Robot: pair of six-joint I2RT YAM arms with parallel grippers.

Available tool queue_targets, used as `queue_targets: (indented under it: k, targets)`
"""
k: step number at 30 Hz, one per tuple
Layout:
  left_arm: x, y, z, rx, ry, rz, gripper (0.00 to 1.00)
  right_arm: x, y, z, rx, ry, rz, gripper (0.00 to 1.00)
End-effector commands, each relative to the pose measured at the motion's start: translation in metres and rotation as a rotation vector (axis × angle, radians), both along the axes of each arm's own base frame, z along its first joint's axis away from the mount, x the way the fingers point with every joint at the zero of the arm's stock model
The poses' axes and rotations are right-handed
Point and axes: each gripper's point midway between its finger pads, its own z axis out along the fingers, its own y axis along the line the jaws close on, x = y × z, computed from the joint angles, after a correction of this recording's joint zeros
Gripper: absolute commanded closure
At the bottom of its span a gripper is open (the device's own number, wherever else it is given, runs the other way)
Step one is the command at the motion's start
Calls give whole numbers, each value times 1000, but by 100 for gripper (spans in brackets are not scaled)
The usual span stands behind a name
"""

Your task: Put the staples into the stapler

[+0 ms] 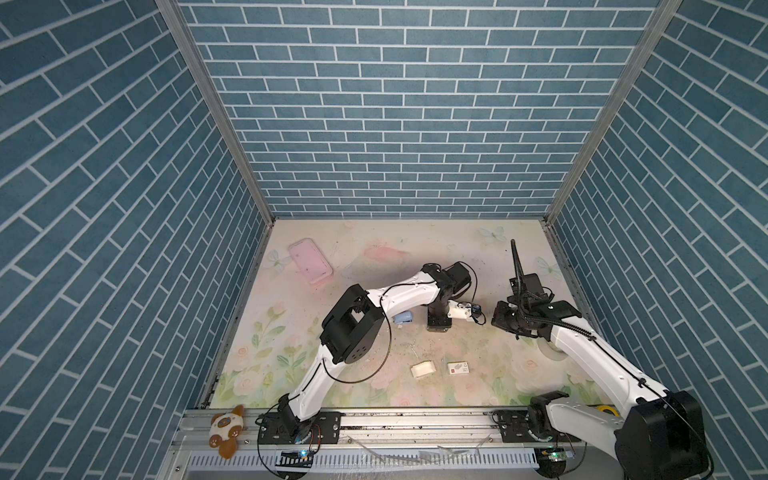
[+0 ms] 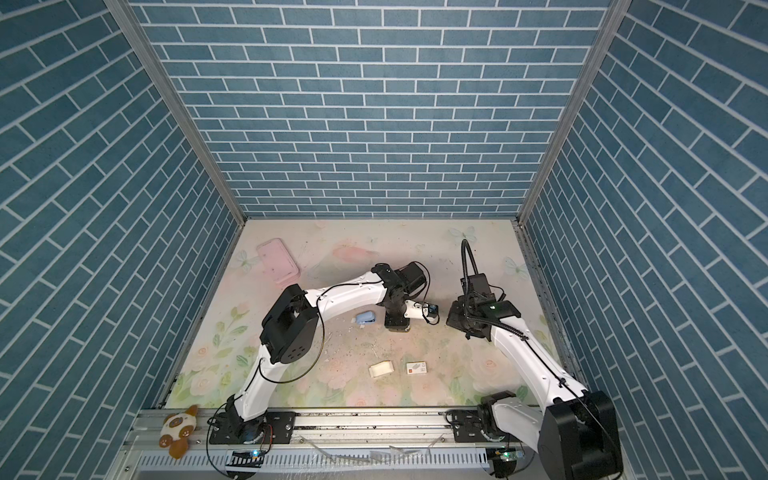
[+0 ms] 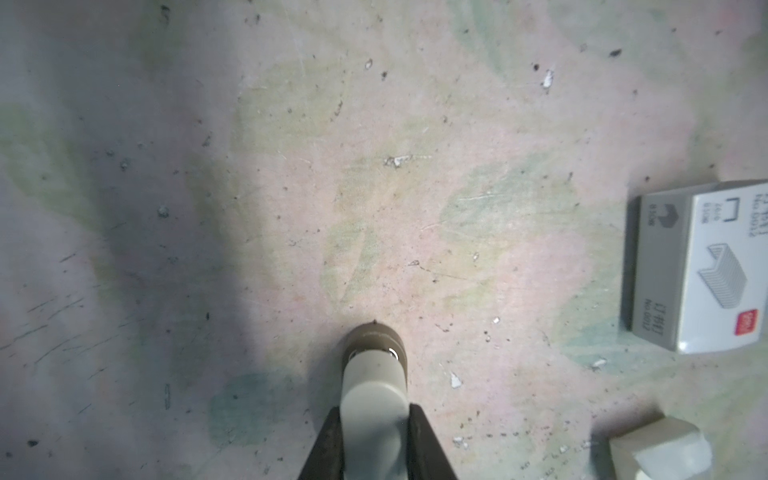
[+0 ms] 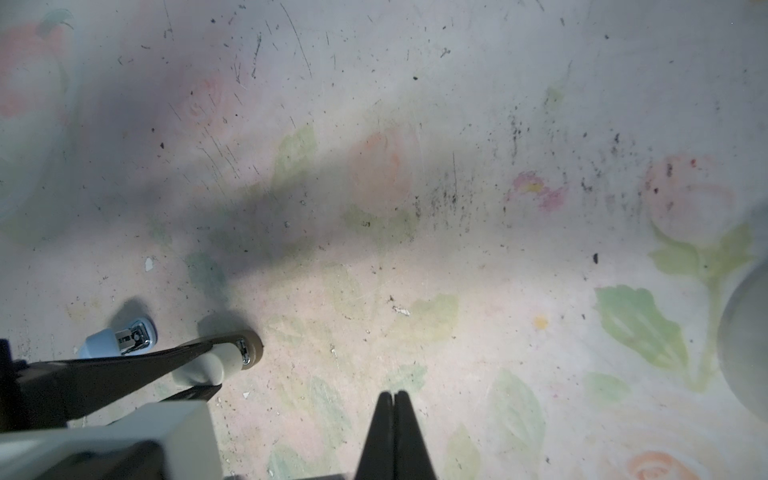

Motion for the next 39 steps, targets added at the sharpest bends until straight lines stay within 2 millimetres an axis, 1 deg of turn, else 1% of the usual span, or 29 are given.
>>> queue_targets:
  k: [1, 6, 9, 12, 18, 23, 29, 35, 39]
  targets:
    - [-45, 63, -81, 329, 174, -63, 89, -4, -3, 3, -13, 0, 7, 98]
    - [-54, 66, -86, 366, 215, -79, 89, -5, -4, 2, -12, 0, 4, 98]
    - [-57, 64, -86, 371, 235, -87, 90, -6, -4, 3, -10, -2, 3, 98]
    - [-62, 65, -92, 412, 259, -103, 90, -6, -4, 4, -7, -6, 3, 98]
    - [-69, 66, -100, 440, 289, -110, 92, -7, -4, 5, -3, -6, 6, 99]
    - [-72, 75, -113, 492, 293, -119, 94, -8, -4, 4, -1, -7, 6, 99]
    - [-72, 74, -120, 507, 294, -104, 95, -10, -3, 3, 3, -5, 6, 99]
    - [-81, 74, -125, 521, 318, -114, 95, -10, -3, 3, 7, -7, 6, 99]
    - [-87, 77, -133, 553, 342, -127, 95, -12, -4, 2, 8, -5, 4, 99]
